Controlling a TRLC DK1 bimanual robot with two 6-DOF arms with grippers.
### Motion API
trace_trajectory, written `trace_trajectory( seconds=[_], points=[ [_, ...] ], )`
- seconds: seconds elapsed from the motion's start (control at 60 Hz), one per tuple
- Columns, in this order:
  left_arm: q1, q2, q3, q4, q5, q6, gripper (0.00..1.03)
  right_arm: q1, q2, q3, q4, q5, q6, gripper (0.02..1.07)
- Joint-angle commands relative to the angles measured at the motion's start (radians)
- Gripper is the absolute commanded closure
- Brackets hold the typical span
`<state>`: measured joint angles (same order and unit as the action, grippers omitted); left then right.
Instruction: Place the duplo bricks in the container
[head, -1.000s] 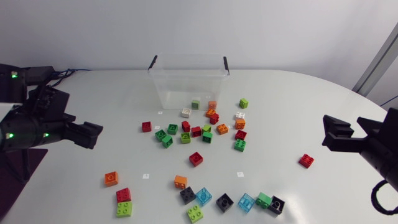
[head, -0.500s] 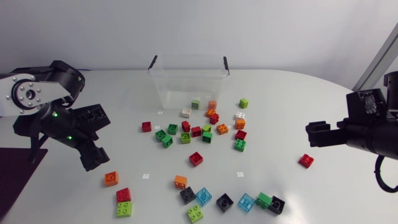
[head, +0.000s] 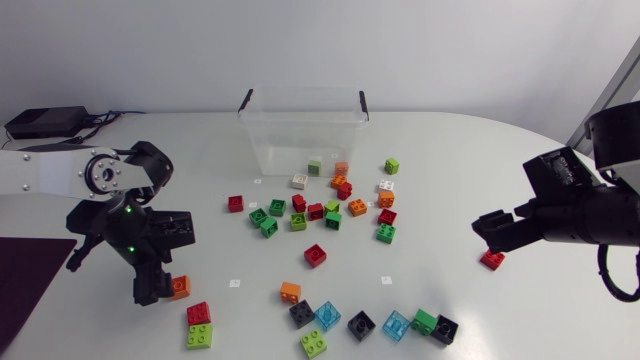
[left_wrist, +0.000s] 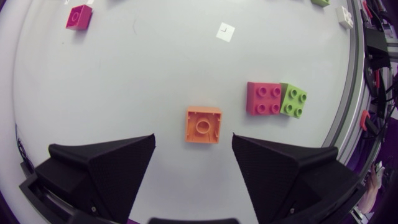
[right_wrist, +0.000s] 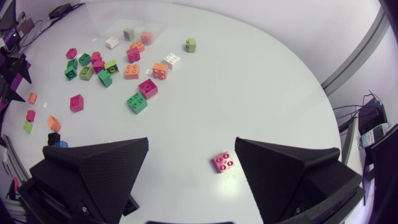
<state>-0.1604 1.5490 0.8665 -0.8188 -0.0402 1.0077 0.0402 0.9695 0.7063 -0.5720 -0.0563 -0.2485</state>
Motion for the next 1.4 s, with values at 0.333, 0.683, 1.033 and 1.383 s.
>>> trace_trajectory(
  seconds=[0.333, 0.683, 1.033, 1.383],
  points=[
    [-0.008, 0.132, -0.023, 0.060, -0.010, 0.037, 0.28, -0.028, 0.012, 0.002, -0.025, -0.004, -0.080, 0.07],
    [-0.005, 0.198, 0.016, -0.002, 0.060, 0.006, 0.78, -0.204, 0.158, 0.091, -0.177, -0.053, 0.123, 0.13],
    [0.036, 0.074, 0.137, -0.098, 0.157, -0.027, 0.78, -0.229, 0.362, 0.133, -0.086, -0.007, -0.176, 0.07],
    [0.015, 0.040, 0.296, -0.174, 0.275, -0.095, 0.78, -0.315, 0.656, 0.285, -0.189, -0.142, -0.540, 0.07]
  ],
)
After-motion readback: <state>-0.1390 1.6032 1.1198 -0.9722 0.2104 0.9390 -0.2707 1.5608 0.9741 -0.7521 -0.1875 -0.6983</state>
